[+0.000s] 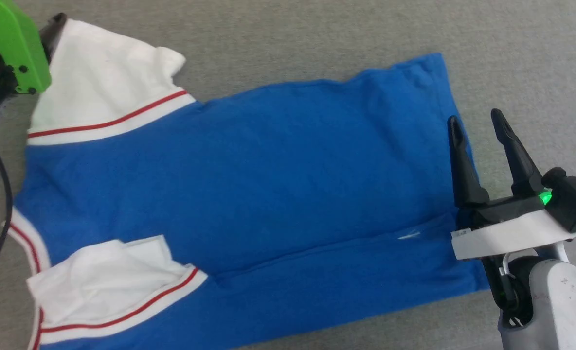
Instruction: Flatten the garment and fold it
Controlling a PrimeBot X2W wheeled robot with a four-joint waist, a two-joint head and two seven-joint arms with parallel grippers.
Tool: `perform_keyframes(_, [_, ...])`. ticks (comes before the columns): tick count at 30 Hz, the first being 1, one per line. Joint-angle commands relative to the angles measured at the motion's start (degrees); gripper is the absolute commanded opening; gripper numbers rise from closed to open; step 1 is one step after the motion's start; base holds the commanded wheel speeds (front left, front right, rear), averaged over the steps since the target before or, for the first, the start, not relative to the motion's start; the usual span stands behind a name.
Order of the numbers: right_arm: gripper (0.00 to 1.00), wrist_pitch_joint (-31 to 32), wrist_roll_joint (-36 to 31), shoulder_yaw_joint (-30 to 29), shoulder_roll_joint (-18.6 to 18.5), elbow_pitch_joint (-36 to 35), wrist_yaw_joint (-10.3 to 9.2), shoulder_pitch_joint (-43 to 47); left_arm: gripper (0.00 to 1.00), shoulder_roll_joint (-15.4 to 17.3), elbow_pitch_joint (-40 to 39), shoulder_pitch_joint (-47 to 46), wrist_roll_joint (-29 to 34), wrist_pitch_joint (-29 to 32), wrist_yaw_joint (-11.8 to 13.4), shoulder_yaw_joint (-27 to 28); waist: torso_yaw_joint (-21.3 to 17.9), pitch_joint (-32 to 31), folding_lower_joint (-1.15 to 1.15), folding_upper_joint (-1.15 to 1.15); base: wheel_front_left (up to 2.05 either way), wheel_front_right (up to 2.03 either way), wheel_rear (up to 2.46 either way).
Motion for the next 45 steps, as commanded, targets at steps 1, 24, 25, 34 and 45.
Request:
perform_keyframes(1, [1.0, -0.8, 0.6, 0.3, 0.0, 0.2, -0.09, -1.0, 1.0, 0.9, 0.2, -0.5, 0.0, 0.8, 0.9, 0.2, -3.3, 2.7, 0.0, 0.0, 0.0, 0.0, 0.0])
perform_keyframes(24, [1.0, 22.1, -2.5, 0.9, -0.5, 5.6, -0.09, -18.1, 0.0, 3.6, -3.6, 3.7, -1.5, 9.3, 5.3, -0.8, -3.6, 3.1, 0.0, 0.0, 0.0, 0.0, 0.0])
perform_keyframes(25, [1.0, 26.0, -2.3, 0.5, -0.5, 6.9, -0.09, -20.1, 0.0, 3.5, -3.8, 3.4, -1.4, 9.1, 5.2, -0.9, -3.3, 3.3, 0.0, 0.0, 0.0, 0.0, 0.0])
perform_keyframes(34, [1.0, 49.4, -4.4, -0.7, -0.3, 16.3, -0.09, -31.9, 0.0, 2.1, -4.1, 1.1, -0.7, 6.6, 3.5, -1.8, -0.8, 5.1, 0.0, 0.0, 0.0, 0.0, 0.0])
perform_keyframes(45, [0.0, 57.5, -4.1, -1.7, -0.3, 20.0, -0.09, -33.7, 0.0, 0.5, -3.4, 1.2, 1.6, -3.5, 0.1, -2.7, 1.8, 3.2, 0.0, 0.0, 0.0, 0.0, 0.0])
